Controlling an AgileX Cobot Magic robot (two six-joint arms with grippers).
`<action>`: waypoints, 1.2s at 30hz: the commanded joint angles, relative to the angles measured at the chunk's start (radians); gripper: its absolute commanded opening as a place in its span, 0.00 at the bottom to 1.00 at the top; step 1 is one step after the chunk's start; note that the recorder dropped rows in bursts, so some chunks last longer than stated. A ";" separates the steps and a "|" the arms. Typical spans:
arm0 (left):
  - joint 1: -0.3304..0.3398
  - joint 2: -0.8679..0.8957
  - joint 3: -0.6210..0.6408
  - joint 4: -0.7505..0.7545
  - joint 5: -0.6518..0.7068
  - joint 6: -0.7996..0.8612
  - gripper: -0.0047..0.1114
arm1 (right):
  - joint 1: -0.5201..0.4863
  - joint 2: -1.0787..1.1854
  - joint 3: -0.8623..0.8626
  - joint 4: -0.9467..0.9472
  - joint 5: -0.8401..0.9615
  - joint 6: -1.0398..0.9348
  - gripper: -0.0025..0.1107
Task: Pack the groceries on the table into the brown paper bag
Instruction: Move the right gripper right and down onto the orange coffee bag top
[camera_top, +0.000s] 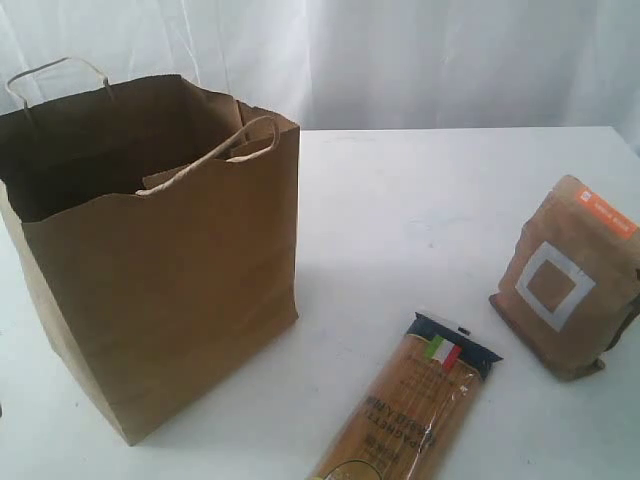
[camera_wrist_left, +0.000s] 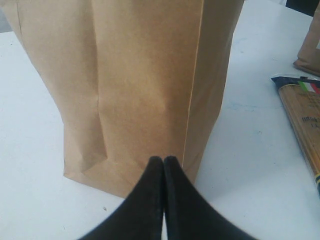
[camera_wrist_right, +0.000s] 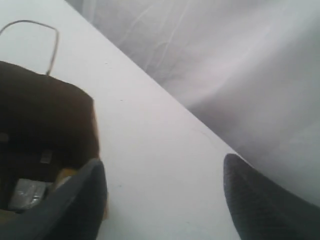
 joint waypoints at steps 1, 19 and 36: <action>0.002 -0.005 0.003 -0.001 -0.004 -0.005 0.04 | -0.038 -0.073 0.000 -0.091 0.069 0.041 0.58; 0.002 -0.005 0.003 -0.001 -0.004 -0.005 0.04 | -0.315 -0.348 0.433 -0.021 0.131 0.103 0.58; 0.002 -0.005 0.003 -0.001 -0.004 -0.005 0.04 | -0.645 -0.370 0.844 0.187 -0.072 -0.009 0.58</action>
